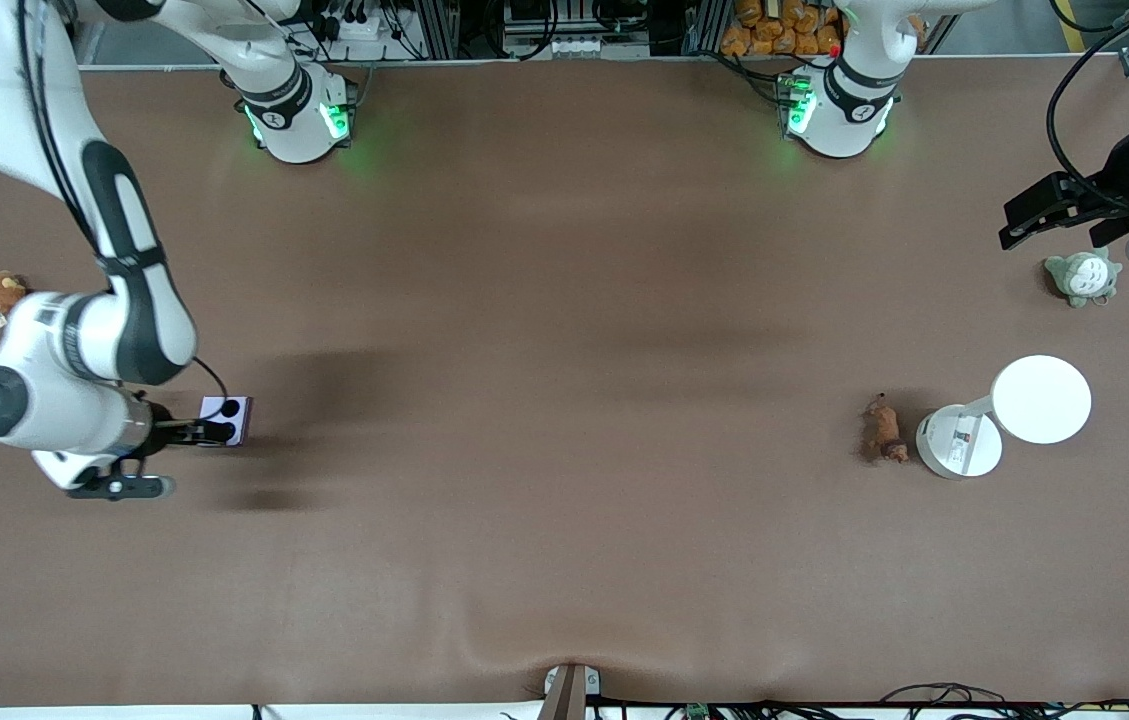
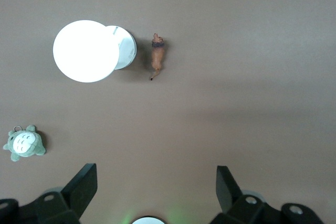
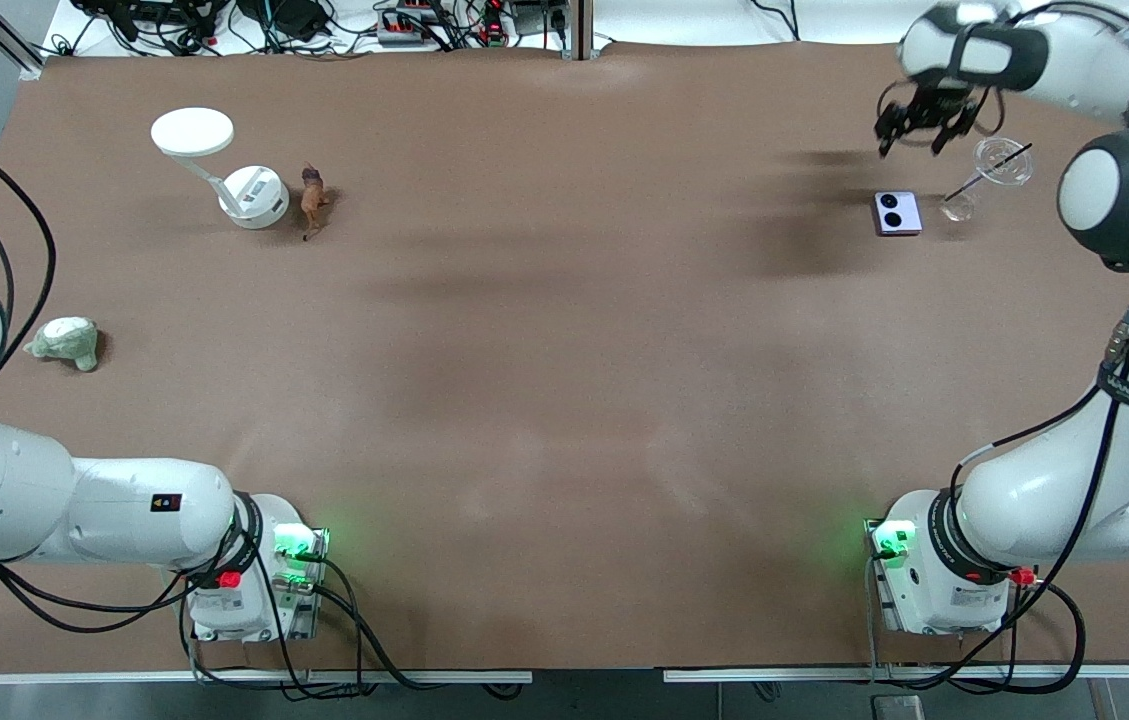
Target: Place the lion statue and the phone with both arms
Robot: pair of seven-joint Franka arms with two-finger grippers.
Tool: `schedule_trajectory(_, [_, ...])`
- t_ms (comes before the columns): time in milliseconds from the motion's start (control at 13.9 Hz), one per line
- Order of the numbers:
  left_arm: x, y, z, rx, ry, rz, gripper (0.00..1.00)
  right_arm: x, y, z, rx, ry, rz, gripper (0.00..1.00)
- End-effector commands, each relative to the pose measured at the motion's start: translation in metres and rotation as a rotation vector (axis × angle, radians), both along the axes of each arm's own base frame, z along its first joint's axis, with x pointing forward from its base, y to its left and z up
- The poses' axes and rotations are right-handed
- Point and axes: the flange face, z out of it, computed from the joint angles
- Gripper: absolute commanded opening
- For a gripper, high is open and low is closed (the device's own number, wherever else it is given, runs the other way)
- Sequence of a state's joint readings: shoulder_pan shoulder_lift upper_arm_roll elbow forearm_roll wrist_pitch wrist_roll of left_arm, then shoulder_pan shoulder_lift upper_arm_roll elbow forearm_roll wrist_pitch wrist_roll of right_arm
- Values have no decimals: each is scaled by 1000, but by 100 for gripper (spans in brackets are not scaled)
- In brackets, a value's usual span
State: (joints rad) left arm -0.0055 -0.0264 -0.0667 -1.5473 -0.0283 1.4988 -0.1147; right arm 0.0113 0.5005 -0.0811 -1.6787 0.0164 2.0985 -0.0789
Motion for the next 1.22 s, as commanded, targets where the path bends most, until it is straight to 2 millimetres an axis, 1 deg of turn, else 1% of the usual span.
schedule_trajectory(0, [-3,6,2,-10,1,0,100,-19,4,78,8,-23,19,100])
schedule_trajectory(144, [-2,7,2,-10,3,0,100,-39,6,131,19,-8,17,100])
schedule_trajectory(359, [-1,7,1,-11,4,0,100,-64,1,195,32,-22,5,100])
schedule_trajectory(502, [-1,8,0,-11,6,1,100,-92,1,240,39,-5,6,100])
schedule_trajectory(574, [-2,10,1,-11,6,4,100,-106,-1,256,42,7,2,100])
schedule_trajectory(646, [-2,10,2,-11,3,4,100,-116,-3,264,46,36,-4,100])
schedule_trajectory(718, [-1,10,0,-11,6,6,100,-124,-7,280,47,37,-13,100])
schedule_trajectory(933, [-1,10,1,-11,4,6,100,-140,-11,331,50,55,-32,100])
schedule_trajectory(1005, [-1,10,0,-11,6,6,100,-143,-12,342,51,50,-34,100])
schedule_trajectory(1077, [-1,9,-1,-11,7,4,100,-145,-13,348,52,44,-38,100])
schedule_trajectory(1148, [-1,9,-1,-11,9,6,100,-145,-15,349,53,41,-46,100])
